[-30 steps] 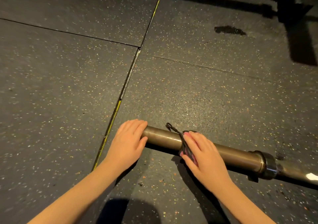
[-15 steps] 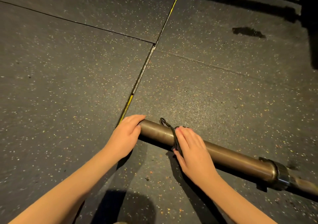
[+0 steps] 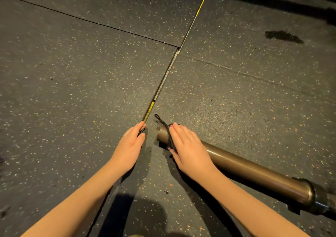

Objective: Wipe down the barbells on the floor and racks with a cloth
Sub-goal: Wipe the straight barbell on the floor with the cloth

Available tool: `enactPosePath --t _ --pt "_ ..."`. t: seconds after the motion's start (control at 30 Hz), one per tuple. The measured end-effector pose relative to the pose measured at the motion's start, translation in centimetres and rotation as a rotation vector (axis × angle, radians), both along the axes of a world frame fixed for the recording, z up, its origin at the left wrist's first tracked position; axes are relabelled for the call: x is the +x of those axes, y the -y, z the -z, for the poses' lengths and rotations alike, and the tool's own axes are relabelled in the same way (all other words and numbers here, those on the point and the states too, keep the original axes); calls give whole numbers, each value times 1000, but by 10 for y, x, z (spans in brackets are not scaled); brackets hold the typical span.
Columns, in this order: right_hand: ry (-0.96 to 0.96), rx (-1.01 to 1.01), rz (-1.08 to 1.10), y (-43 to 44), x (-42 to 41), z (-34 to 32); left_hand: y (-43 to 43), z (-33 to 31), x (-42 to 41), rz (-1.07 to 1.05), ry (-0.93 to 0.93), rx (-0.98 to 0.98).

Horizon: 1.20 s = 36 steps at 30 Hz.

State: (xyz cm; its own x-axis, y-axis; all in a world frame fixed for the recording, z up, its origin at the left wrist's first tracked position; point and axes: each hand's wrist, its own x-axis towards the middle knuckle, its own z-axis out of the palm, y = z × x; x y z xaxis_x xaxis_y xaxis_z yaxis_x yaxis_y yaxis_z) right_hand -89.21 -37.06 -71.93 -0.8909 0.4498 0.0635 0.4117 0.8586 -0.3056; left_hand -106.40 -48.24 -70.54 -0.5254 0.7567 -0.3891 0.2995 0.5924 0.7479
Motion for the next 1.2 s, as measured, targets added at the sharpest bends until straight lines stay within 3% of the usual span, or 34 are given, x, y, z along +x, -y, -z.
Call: enactPosePath --t 0.13,0.33,0.57,0.73,0.93,1.07,1.2 --pt "-17 2 -71 -7 -26 -4 -2 2 1 -24 -102 2" --pt "49 104 -121 -13 20 -5 -8 -1 -3 -54 -102 10" --pt "31 95 -144 -7 -18 -2 -11 -3 -7 -39 -140 18" --pt "29 76 -30 -14 53 1 -29 -6 3 115 -134 24" --pt "16 11 86 -13 38 1 -41 0 24 476 -464 16" --pt "54 -18 55 -23 57 2 -52 13 33 501 -618 -50" --pt "47 33 200 -26 112 3 -59 20 31 508 -725 -32"
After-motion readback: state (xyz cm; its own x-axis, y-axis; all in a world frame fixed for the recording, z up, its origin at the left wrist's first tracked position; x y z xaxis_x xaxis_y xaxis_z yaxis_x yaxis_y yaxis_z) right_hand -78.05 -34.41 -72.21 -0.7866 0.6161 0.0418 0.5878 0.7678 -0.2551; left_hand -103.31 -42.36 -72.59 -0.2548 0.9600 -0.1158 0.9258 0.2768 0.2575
